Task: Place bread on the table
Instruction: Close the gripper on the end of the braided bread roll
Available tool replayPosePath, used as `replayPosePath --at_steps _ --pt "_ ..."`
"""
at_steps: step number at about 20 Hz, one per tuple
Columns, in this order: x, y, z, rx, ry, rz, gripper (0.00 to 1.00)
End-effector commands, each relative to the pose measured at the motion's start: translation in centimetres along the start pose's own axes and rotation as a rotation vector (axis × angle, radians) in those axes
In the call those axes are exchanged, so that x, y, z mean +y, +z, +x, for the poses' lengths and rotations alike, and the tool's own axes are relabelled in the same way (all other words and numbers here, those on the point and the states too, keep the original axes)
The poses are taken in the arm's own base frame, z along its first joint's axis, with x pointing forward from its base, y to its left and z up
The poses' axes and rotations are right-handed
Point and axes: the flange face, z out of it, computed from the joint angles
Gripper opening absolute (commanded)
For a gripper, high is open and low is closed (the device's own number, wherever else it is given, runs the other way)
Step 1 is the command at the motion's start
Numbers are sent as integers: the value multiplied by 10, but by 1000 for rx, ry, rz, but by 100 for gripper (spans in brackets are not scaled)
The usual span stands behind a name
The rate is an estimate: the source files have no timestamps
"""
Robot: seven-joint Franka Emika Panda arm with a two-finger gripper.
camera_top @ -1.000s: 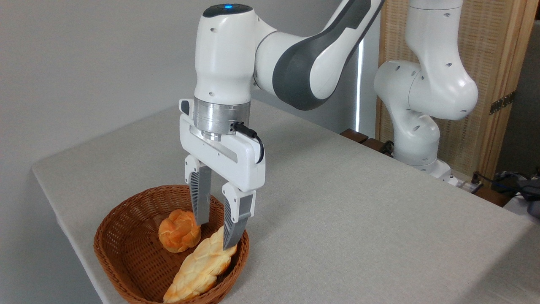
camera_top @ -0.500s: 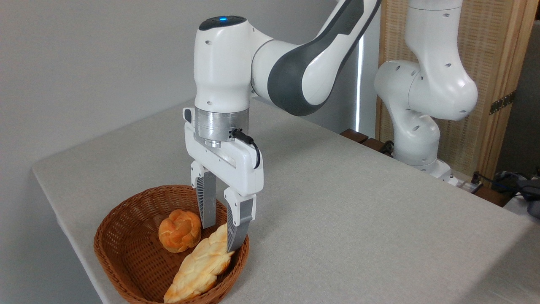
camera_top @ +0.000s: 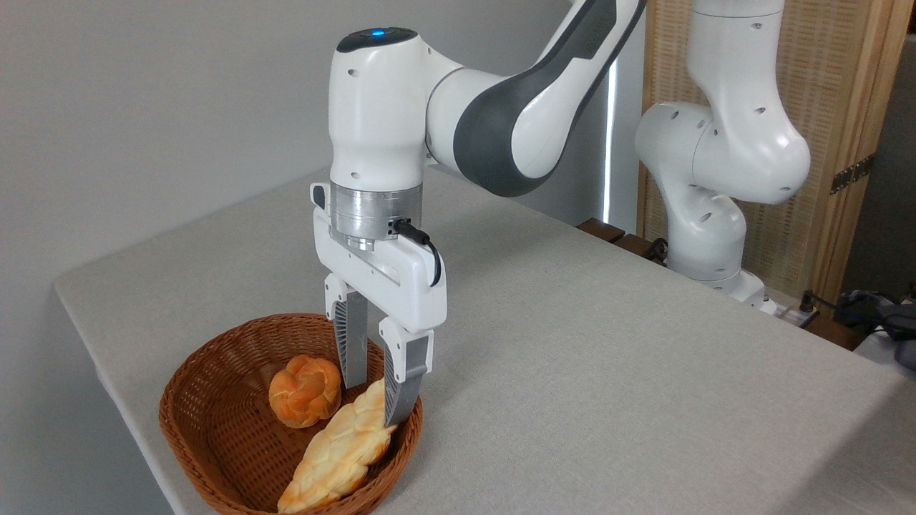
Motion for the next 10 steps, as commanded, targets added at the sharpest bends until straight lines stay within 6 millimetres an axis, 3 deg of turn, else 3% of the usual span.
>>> replayPosePath --at_steps 1,10 --pt "-1 -1 -1 3 17 19 19" --pt "-2 -6 -1 10 11 25 20"
